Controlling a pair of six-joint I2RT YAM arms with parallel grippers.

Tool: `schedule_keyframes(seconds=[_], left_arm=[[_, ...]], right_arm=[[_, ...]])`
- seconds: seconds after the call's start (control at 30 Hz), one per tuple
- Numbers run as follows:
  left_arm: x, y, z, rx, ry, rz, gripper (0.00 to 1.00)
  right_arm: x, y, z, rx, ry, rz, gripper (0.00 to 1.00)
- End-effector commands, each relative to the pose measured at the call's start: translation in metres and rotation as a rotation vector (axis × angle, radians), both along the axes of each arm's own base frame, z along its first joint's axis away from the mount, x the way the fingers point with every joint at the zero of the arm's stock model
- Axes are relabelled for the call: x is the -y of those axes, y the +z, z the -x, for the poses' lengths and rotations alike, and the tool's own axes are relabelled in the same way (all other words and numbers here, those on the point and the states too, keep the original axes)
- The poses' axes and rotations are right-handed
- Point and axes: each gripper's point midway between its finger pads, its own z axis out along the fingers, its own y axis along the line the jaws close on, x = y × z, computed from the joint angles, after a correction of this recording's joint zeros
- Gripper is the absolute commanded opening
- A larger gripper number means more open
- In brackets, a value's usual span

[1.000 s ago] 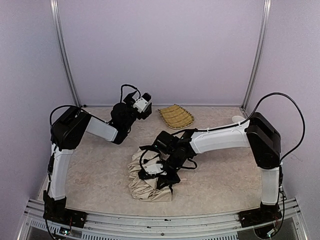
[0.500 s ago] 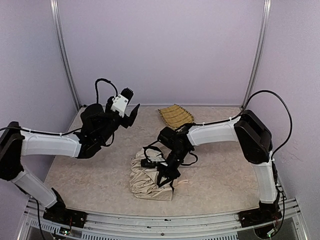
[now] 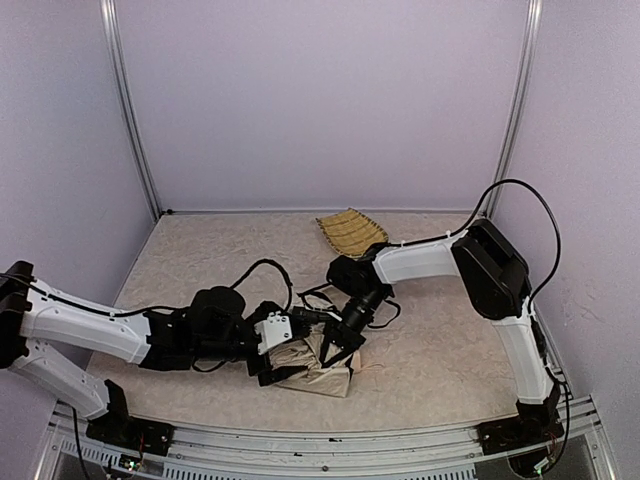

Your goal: Put away the umbrella

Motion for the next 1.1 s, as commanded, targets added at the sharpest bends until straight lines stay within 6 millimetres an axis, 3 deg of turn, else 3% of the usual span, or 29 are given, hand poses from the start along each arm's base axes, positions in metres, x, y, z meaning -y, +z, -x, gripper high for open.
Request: schedule_keyframes(seconds=[0.0,0.23,0.5,0.7,0.77,0.87,1.07], left_arm=[[-0.003,-0.049,0.004,-0.056,-0.033,-0.141,0.99],[0.004,-0.069,-0.001,-0.209,-0.075,-0.147,0.97],[0.009,-0.084,-0.020,-0.359,-0.041,-0.126,0.73],[0.003,-0.107,-0.033,-0.480,0.001,-0.180,0.59],[-0.001,-0.116,-0.036,-0.530,0.021,-0.217,0.55],[-0.004,-0.126,-0.040,-0.613,0.040,-0.242,0.47],[-0.004,-0.142,-0.042,-0.763,0.050,-0.267,0.33]], right_arm=[[0.025,-0.040,-0.005,-0.025,-0.033,0.158,0.00],[0.022,-0.034,-0.019,-0.019,-0.058,0.127,0.00],[0.012,-0.017,-0.031,0.020,-0.078,0.063,0.02],[0.010,-0.001,-0.034,0.045,-0.096,0.021,0.25],[0.009,0.011,-0.038,0.065,-0.119,-0.005,0.45],[0.011,0.028,-0.049,0.124,-0.165,-0.037,0.63],[0.031,0.061,-0.076,0.298,-0.294,-0.042,0.73]])
